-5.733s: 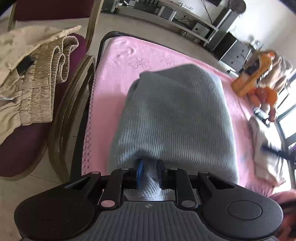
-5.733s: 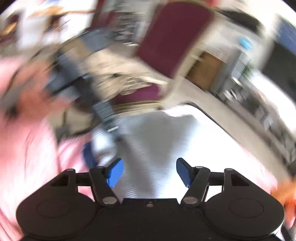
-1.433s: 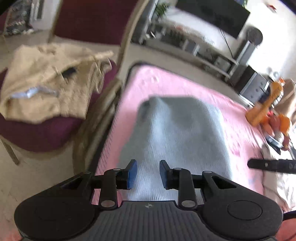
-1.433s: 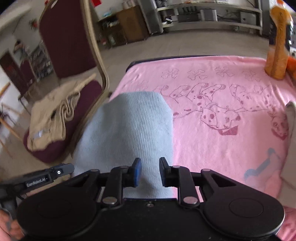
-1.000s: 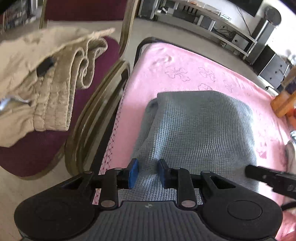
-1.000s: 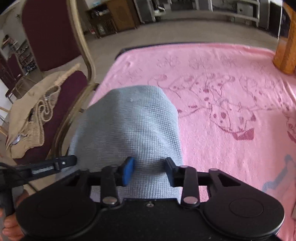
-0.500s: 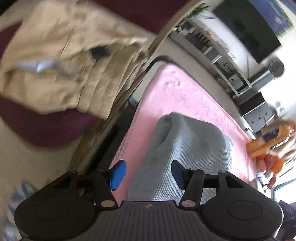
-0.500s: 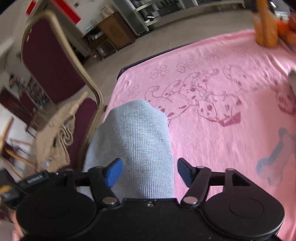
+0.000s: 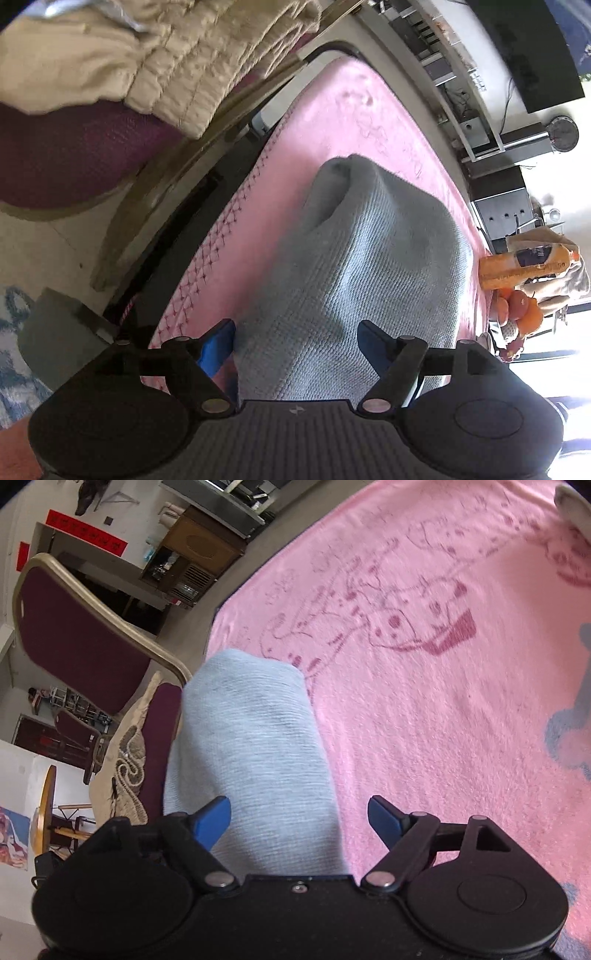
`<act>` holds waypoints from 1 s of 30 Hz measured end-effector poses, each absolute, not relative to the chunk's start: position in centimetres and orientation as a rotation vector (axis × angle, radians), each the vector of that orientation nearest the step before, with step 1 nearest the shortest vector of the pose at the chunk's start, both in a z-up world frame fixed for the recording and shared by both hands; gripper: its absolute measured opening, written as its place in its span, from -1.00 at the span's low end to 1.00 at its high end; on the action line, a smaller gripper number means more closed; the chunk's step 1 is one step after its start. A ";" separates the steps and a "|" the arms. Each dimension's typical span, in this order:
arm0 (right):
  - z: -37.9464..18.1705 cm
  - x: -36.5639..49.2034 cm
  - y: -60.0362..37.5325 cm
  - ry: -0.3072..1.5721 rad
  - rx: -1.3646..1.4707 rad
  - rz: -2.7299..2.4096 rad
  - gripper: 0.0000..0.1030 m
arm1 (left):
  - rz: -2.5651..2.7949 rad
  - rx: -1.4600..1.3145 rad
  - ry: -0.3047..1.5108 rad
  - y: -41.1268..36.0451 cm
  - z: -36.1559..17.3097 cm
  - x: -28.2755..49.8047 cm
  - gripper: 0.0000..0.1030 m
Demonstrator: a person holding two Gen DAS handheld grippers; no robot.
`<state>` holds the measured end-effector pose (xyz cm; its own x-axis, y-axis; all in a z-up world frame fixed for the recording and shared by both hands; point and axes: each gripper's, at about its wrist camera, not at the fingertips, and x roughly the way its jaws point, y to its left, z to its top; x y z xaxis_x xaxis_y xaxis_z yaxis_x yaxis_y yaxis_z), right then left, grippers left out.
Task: Fold clothes
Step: 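Grasp the folded grey sweater from both sides with both tools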
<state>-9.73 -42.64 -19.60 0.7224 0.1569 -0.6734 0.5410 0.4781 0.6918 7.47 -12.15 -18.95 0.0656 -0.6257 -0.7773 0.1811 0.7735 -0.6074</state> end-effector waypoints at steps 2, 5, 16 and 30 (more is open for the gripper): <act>-20.1 -9.7 -42.9 0.747 1.084 -0.251 0.58 | -0.637 -0.384 1.394 -12.5 -19.1 7.5 0.46; -20.6 -9.7 -43.5 0.707 1.117 -0.223 0.71 | -0.660 -0.347 1.405 -13.5 -19.5 7.4 0.52; -23.2 -7.1 -44.4 0.647 1.230 -0.066 0.92 | -0.612 -0.353 1.396 -15.8 -20.7 8.2 0.53; -24.1 -5.9 -43.3 0.621 1.170 -0.047 0.64 | -0.612 -0.231 1.301 -17.6 -20.2 5.6 0.50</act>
